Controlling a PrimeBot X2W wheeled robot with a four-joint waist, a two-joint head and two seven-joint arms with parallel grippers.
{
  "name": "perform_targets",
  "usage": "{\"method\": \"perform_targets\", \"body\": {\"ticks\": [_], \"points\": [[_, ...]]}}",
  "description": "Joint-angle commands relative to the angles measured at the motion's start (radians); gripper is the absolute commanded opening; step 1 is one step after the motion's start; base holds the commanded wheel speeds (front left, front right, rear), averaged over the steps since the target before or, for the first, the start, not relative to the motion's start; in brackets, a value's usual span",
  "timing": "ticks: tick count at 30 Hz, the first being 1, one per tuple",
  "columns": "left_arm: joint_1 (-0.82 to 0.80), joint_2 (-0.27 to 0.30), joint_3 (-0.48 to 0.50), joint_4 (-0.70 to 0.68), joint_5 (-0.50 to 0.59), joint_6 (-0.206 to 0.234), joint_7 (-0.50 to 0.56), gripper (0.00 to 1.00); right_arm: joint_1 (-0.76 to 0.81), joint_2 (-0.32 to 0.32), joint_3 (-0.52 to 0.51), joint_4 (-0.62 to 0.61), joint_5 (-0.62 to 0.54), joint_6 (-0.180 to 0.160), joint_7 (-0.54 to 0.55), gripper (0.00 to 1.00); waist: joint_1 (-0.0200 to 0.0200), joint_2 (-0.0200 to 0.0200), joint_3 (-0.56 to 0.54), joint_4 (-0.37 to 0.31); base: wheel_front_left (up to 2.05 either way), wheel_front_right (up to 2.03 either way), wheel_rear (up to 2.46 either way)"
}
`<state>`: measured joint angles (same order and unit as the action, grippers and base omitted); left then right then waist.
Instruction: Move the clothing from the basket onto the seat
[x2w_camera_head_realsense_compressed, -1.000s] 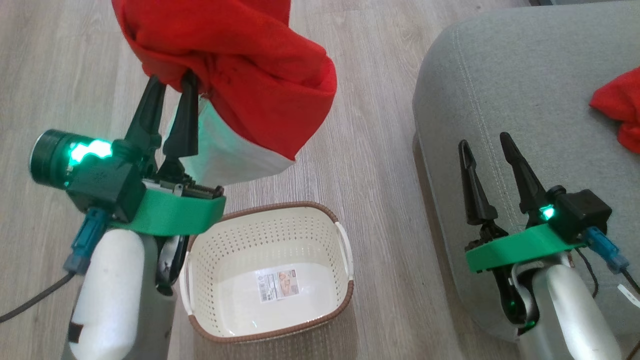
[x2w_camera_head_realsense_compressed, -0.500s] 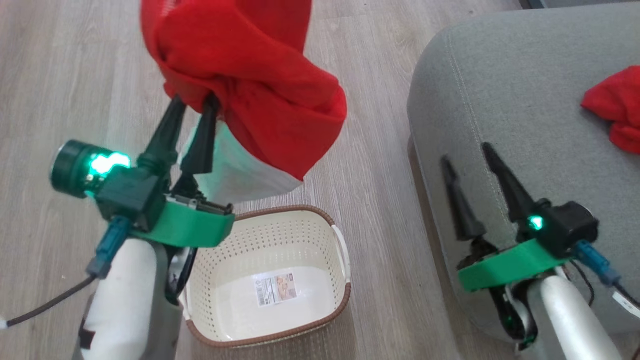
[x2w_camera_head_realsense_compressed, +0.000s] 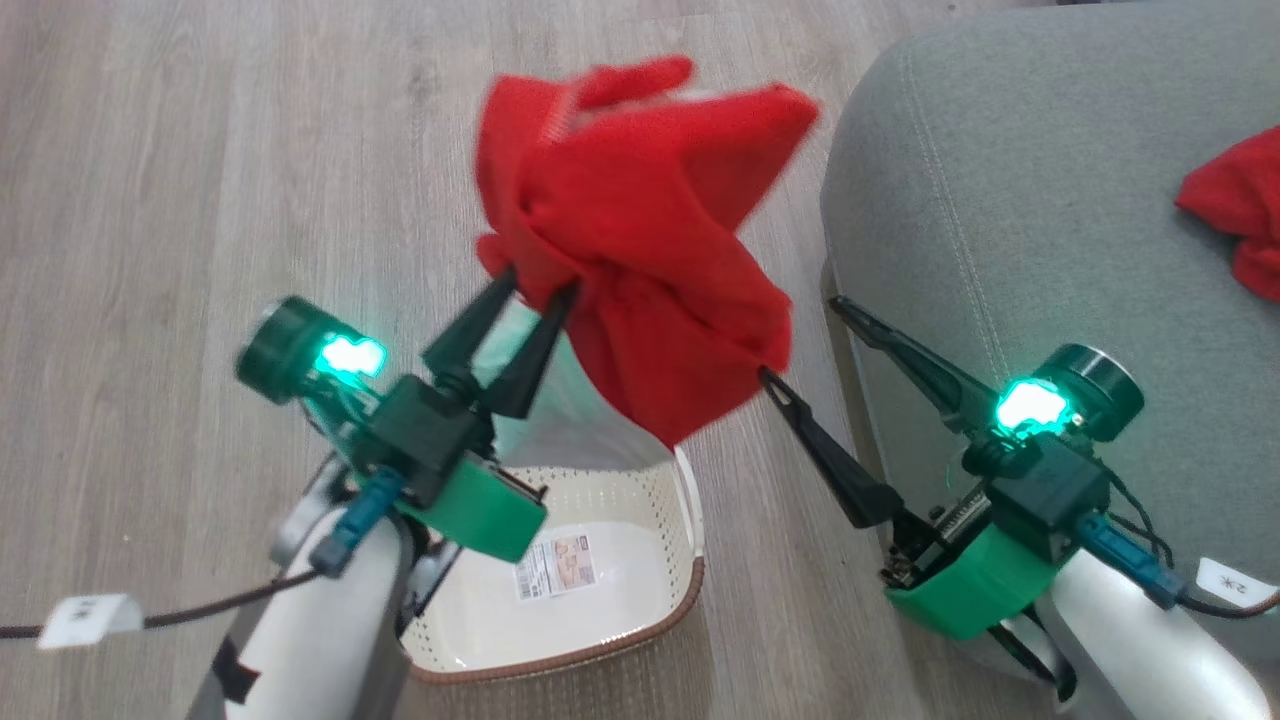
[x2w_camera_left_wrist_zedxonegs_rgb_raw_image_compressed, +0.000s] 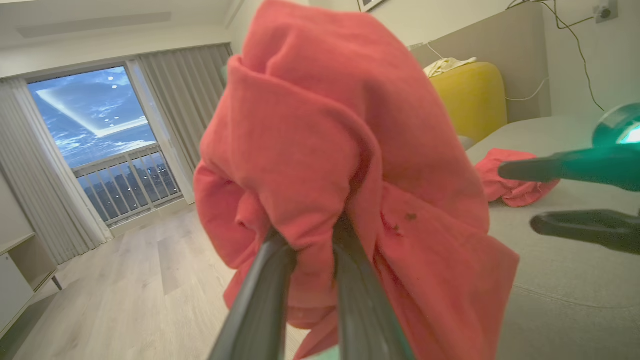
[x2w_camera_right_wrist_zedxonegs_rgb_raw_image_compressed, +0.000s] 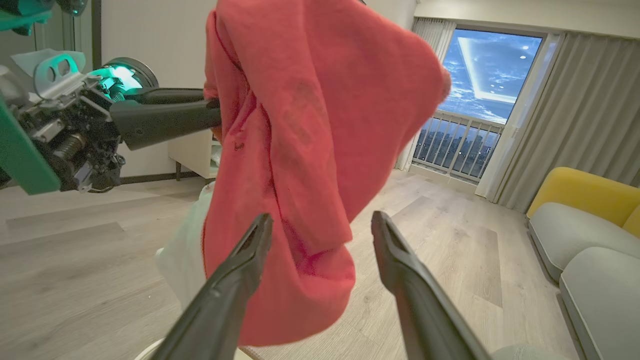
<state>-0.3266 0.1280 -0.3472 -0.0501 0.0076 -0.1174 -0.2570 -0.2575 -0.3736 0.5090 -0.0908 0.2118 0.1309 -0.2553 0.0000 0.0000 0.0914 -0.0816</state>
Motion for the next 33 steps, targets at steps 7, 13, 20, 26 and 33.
{"method": "perform_targets", "body": {"ticks": [7,13,20,26,33], "points": [[-0.064,0.032,-0.067,-0.026,-0.006,-0.008,-0.005,0.00,-0.085,-0.051,0.077,-0.010,-0.024,0.000,-0.006,1.00,0.0000,0.0000,0.004,0.013,0.00,0.00,0.00],[-0.076,0.038,-0.165,-0.019,-0.010,-0.011,-0.005,0.00,-0.131,-0.052,0.134,0.051,-0.032,0.000,-0.006,1.00,0.0000,0.0000,0.002,0.021,0.00,0.00,0.00],[-0.082,0.032,-0.233,-0.008,-0.024,-0.012,-0.005,0.00,-0.159,-0.015,0.158,0.105,-0.034,0.000,-0.006,1.00,0.0000,0.0000,-0.005,0.026,0.00,0.00,0.00],[-0.079,0.029,-0.242,0.000,-0.036,-0.012,-0.005,0.00,-0.156,0.015,0.143,0.114,-0.007,0.000,-0.006,0.00,0.0000,0.0000,-0.009,0.029,0.00,0.00,0.00],[-0.069,0.013,-0.214,-0.013,-0.045,0.000,-0.005,0.74,-0.144,0.032,0.109,0.094,0.024,0.000,-0.006,0.00,0.0000,0.0000,-0.012,0.031,0.00,0.00,0.00]]}}
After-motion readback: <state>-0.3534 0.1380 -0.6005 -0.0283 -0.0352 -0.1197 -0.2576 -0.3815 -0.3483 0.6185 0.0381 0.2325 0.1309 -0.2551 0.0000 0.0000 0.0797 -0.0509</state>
